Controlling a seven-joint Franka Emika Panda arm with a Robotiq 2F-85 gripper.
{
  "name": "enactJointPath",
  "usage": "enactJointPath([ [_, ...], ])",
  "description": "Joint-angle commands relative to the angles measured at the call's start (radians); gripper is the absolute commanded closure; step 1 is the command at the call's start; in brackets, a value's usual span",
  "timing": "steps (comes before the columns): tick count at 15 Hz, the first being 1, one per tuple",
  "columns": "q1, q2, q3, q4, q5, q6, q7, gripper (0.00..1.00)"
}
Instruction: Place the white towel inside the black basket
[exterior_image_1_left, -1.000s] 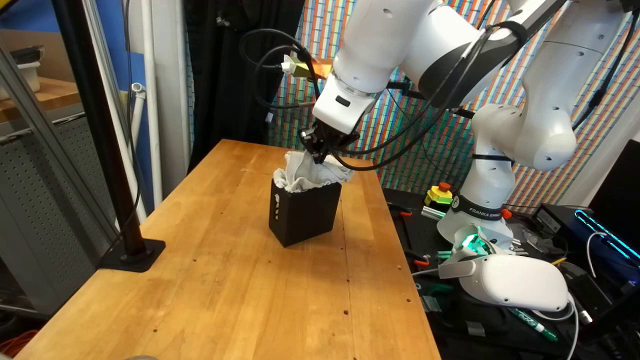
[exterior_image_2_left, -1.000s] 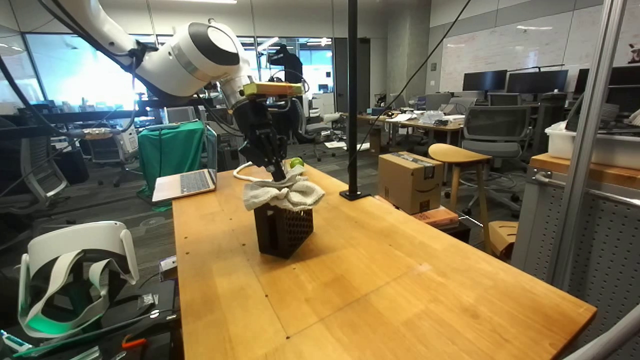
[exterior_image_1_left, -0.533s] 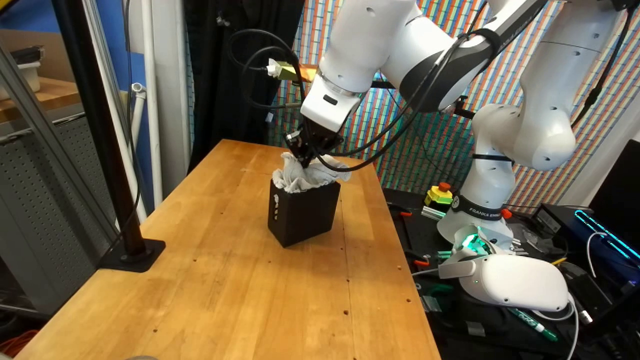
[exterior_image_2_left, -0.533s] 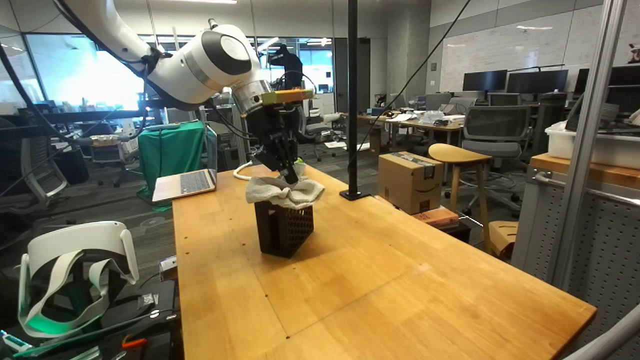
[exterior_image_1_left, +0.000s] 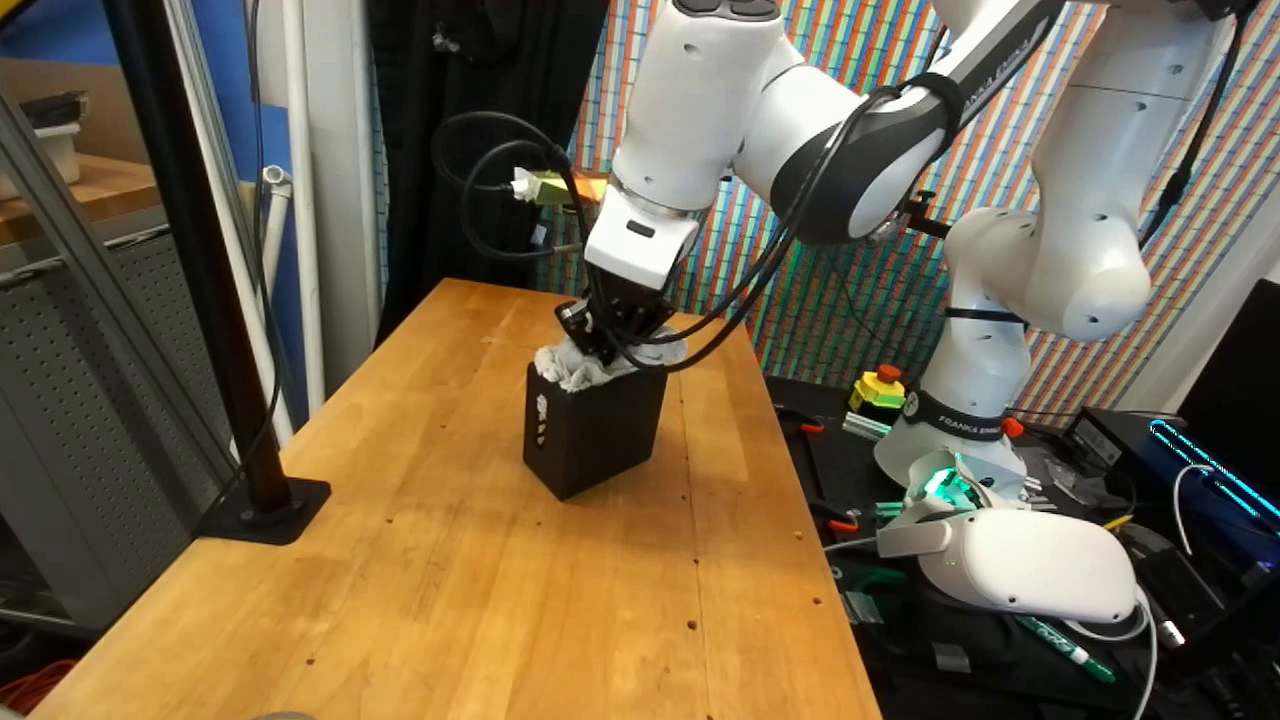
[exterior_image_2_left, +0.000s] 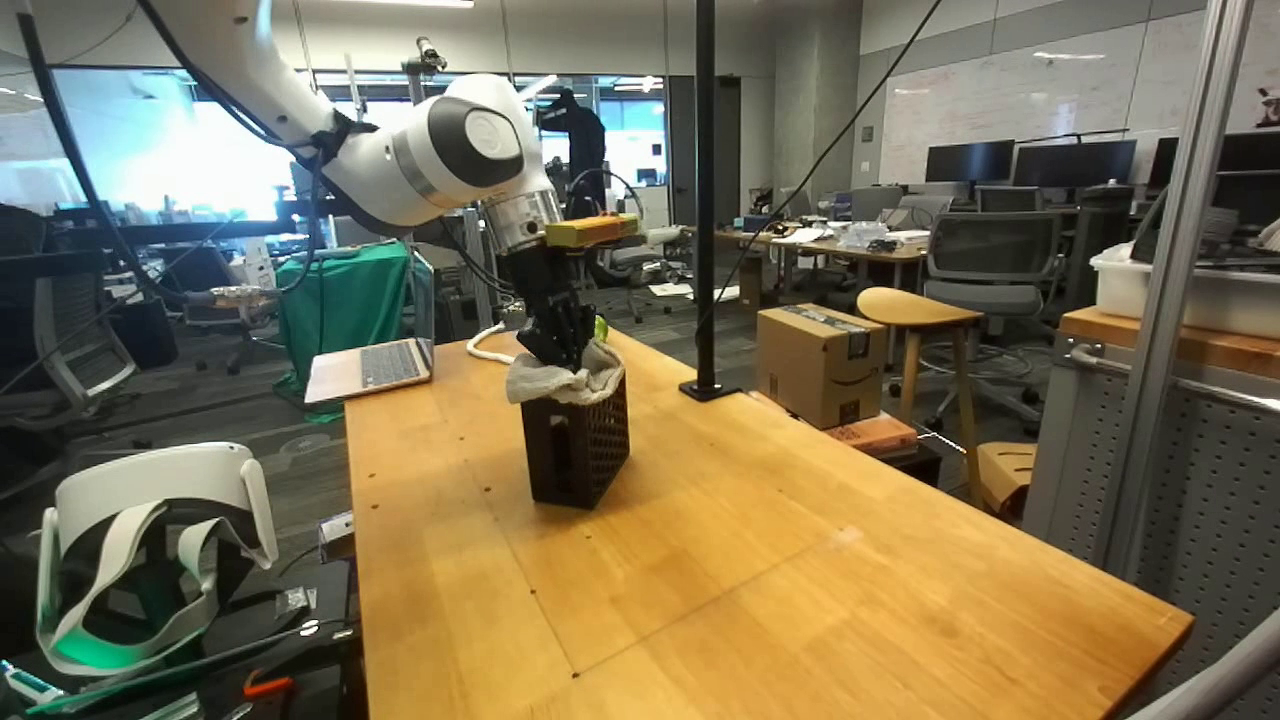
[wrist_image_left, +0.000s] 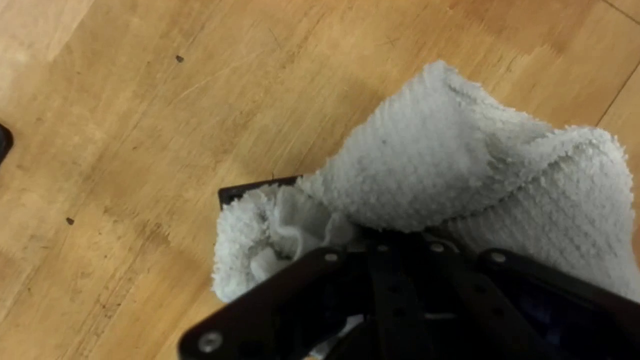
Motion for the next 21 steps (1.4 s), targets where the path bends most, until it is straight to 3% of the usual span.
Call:
enactJointPath([
  [1,-0.027,0.054,-0.006,0.031,0.098,-0.007,-0.124,0.91],
  [7,-0.098,0.190,-0.018,0.042,0.331,0.004,-0.320,0.91],
  [11,-0.115,0.200,-0.011,0.059,0.404,-0.033,-0.350,0.92],
  [16,-0.081,0.140,-0.006,0.065,0.328,-0.083,-0.259,0.91],
  [21,-0.015,0.032,0.027,0.066,0.181,-0.190,-0.079,0.91],
])
